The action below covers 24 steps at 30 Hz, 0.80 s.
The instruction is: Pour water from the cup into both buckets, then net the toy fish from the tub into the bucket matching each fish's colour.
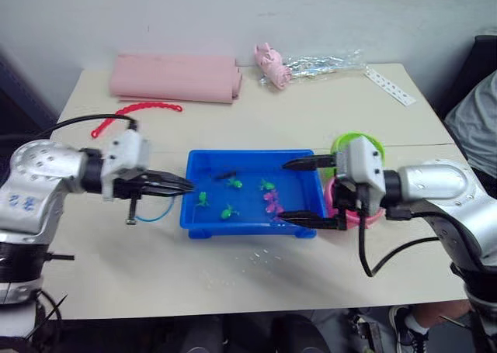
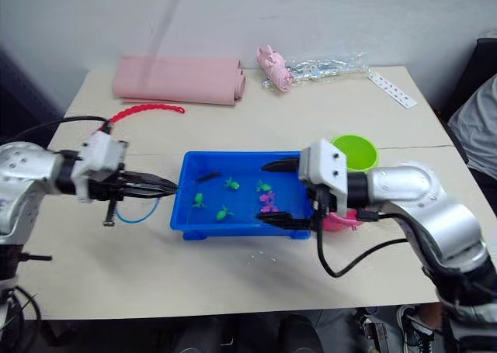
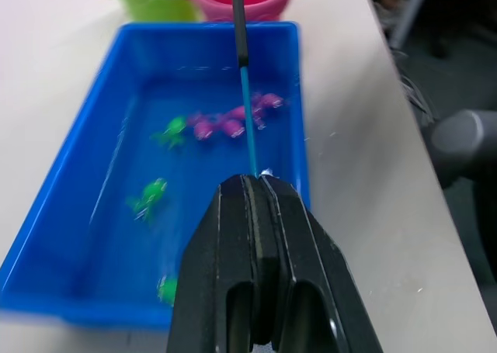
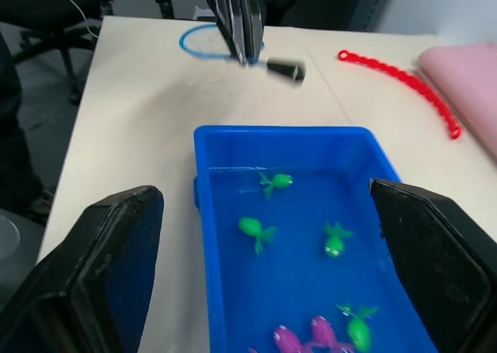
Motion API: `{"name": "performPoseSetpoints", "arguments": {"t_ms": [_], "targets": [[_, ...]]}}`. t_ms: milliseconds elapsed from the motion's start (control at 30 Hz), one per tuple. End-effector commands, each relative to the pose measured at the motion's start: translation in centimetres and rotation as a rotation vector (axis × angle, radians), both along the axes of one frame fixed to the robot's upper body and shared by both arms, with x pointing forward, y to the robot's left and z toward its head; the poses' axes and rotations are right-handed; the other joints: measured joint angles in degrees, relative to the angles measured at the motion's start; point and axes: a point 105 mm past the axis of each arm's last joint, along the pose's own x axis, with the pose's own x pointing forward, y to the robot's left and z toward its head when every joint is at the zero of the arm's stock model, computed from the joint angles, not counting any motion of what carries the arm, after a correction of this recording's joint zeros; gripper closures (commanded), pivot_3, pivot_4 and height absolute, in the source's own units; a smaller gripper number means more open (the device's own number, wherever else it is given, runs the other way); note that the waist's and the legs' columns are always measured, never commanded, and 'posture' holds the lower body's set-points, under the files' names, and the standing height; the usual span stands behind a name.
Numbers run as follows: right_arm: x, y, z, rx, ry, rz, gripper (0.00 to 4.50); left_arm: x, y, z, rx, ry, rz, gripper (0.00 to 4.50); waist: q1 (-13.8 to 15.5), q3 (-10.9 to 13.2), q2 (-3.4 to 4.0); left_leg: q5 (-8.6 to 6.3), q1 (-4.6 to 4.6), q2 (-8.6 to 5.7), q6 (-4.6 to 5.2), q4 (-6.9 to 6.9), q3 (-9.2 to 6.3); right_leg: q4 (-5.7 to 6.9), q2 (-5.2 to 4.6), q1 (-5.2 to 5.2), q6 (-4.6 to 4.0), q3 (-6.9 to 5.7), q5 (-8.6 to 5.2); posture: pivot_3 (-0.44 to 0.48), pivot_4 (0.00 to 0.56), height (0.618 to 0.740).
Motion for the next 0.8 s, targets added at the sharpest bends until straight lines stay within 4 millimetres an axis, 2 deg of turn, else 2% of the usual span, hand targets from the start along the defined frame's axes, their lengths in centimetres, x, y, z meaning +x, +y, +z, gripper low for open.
{"name": "performPoseSetpoints", "arguments": {"t_ms": [33, 200, 300, 500, 600, 800], "targets": [[0.4, 0.9, -0.7, -0.045, 0.037, 0.013, 0.00, 0.3, -2.4, -0.6, 0.059, -0.005, -0.061, 4.48, 0.0, 0.0, -0.01, 0.00, -0.07, 0.01, 0.01, 0.01, 0.00, 0.04, 0.03, -0.03, 0.00, -0.02, 0.00, 0.000, 0.150, 0.740], [1.1, 2.2, -1.1, -0.060, 0.062, 0.013, 0.00, 1.0, -4.8, -0.8, 0.048, -0.016, -0.108, 4.48, 0.0, 0.0, -0.02, 0.01, -0.35, 0.01, 0.04, 0.12, 0.00, 0.17, 0.04, -0.30, 0.01, -0.05, 0.00, 0.000, 0.150, 0.740], [0.9, 2.5, -1.3, -0.061, 0.087, 0.029, 0.00, 1.5, -5.0, -1.0, 0.052, -0.029, -0.099, 4.48, 0.1, 0.0, -0.03, 0.08, -0.89, 0.01, 0.06, 0.30, -0.01, 0.58, 0.03, -0.92, 0.01, -0.05, 0.00, 0.000, 0.150, 0.740], [1.4, 2.5, -1.9, -0.087, 0.110, -0.006, 0.00, 1.8, -5.4, -1.0, 0.030, -0.032, -0.096, 4.48, 0.1, 0.0, -0.04, 0.13, -0.91, -0.01, 0.10, 0.42, -0.04, 0.72, -0.01, -0.93, 0.01, -0.09, 0.00, 0.000, 0.150, 0.740], [1.3, 2.8, -1.6, -0.052, 0.122, 0.007, 0.90, 1.6, -5.6, -1.0, 0.021, -0.022, -0.096, 4.50, 0.0, 0.0, -0.04, 0.18, -0.91, -0.01, 0.10, 0.45, -0.06, 0.75, 0.00, -0.92, 0.01, -0.09, 0.00, 0.000, 0.150, 0.740], [1.8, 2.8, -1.2, -0.031, 0.121, 0.001, 3.82, 1.5, -5.6, -1.2, 0.018, -0.025, -0.093, 4.50, 0.0, 0.0, -0.04, 0.20, -0.90, -0.01, 0.08, 0.45, -0.10, 0.81, 0.00, -0.93, 0.01, -0.11, 0.00, 0.000, 0.150, 0.740]]}}
